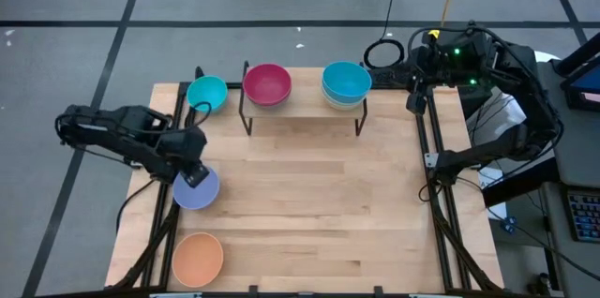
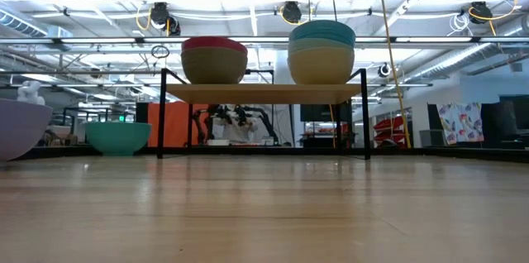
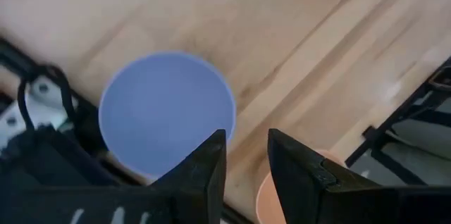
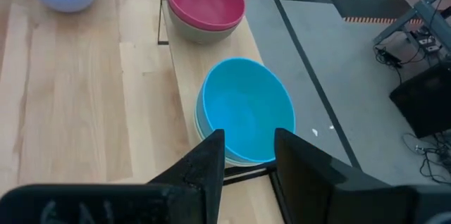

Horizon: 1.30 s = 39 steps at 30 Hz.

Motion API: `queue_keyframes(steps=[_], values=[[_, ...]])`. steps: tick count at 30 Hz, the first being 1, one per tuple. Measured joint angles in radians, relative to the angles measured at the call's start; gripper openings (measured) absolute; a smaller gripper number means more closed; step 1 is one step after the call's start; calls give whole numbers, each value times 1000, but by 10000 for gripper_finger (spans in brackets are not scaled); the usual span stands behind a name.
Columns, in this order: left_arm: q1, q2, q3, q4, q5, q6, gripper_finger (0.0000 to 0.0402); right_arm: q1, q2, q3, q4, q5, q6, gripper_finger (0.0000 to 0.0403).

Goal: Place and stack bowls onto a shelf
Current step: Stack the purple bowl on top of the red bowl on the shelf

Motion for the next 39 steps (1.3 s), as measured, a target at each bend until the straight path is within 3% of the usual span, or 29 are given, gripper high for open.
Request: queue_keyframes(steps=[6, 11, 23, 39], values=[[0, 15, -85, 3, 72, -29, 127, 0, 0, 0, 14, 0, -22, 118], [0, 22, -167, 56, 73, -105, 129, 0, 0, 0, 28, 0, -38, 118], [-55, 22, -380, 346, 55, -98, 129, 0, 0, 0, 52, 0, -78, 118], [-75, 22, -551, 465, 28, -132, 129, 0, 0, 0, 52, 0, -86, 118]])
